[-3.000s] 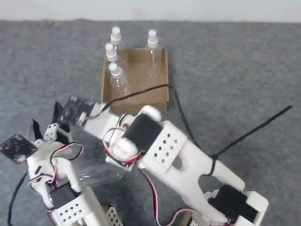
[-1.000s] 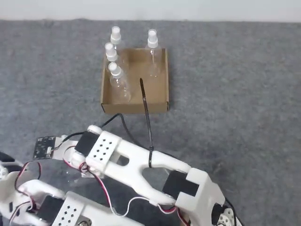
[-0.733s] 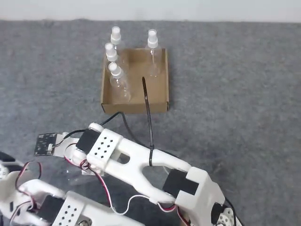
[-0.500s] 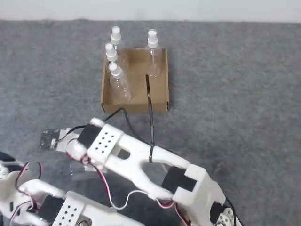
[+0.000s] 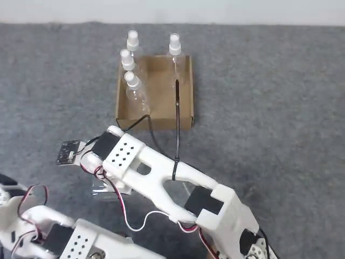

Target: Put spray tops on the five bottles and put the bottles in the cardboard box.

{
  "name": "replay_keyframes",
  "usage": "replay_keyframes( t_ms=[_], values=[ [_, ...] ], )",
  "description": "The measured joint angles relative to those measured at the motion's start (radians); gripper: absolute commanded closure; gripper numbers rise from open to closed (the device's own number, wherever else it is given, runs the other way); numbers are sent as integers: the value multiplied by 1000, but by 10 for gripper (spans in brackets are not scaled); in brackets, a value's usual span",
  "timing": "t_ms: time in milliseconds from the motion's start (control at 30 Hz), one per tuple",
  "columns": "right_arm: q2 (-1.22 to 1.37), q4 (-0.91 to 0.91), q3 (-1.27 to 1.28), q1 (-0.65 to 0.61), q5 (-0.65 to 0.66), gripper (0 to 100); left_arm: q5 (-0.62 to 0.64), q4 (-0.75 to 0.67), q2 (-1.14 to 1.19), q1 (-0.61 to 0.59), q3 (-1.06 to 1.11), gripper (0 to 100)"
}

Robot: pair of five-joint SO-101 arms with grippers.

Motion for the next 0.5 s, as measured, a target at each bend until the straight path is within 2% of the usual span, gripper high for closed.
replay_keyframes(
  t_ms=[367,500],
  values=[
    [-121,3,5,0,0,950,0,0,0,-2,0,790],
    [-133,3,5,0,-57,950,0,23,0,-2,0,790]
  ],
)
